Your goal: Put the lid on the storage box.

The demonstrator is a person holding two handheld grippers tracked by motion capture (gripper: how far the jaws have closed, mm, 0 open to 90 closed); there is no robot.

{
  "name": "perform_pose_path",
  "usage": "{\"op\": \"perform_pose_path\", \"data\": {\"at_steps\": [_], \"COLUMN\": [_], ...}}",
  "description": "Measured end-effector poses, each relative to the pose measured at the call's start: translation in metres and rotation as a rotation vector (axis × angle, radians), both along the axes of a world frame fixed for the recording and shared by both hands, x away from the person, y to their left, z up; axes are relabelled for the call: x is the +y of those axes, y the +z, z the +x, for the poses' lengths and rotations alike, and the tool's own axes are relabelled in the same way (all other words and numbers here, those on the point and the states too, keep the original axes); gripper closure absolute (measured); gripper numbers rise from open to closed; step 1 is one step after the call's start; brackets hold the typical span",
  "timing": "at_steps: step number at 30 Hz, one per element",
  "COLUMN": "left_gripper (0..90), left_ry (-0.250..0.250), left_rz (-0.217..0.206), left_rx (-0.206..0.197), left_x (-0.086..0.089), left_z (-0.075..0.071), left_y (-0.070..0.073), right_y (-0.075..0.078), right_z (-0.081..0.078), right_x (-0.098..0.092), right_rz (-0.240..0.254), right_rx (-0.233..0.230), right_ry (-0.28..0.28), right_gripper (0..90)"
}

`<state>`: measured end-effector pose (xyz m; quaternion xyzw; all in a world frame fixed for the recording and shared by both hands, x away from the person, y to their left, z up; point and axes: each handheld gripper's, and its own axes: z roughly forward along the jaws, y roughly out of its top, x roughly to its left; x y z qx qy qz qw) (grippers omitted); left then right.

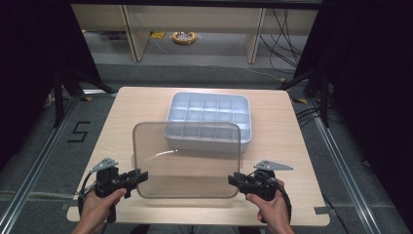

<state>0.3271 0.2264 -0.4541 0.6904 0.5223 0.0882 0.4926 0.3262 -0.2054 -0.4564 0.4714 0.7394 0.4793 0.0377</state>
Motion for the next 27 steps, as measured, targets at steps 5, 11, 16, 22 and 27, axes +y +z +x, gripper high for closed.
{"op": "perform_pose_path", "data": {"at_steps": [5,11,16,22,27], "left_gripper": [58.3,57.0,56.8,56.5,55.2], "left_ry": [-0.012,0.003,0.003,0.011,0.021], "left_rz": [0.010,0.015,0.014,0.005,0.015], "left_rx": [-0.008,-0.025,-0.032,-0.032,-0.030], "left_x": [-0.013,-0.028,-0.036,-0.046,-0.054], "left_z": [0.026,0.057,0.080,0.107,0.129], "left_y": [0.011,0.024,0.040,0.052,0.058], "right_y": [0.007,0.018,0.036,0.052,0.059], "right_z": [0.018,0.040,0.055,0.078,0.098], "right_x": [-0.010,-0.017,-0.020,-0.026,-0.032], "right_rz": [-0.006,0.005,0.014,0.016,-0.003], "right_rx": [-0.022,-0.041,-0.041,-0.062,-0.088], "right_ry": [-0.054,-0.107,-0.160,-0.199,-0.209], "right_gripper": [64.7,63.6,62.2,60.5,60.1]}}
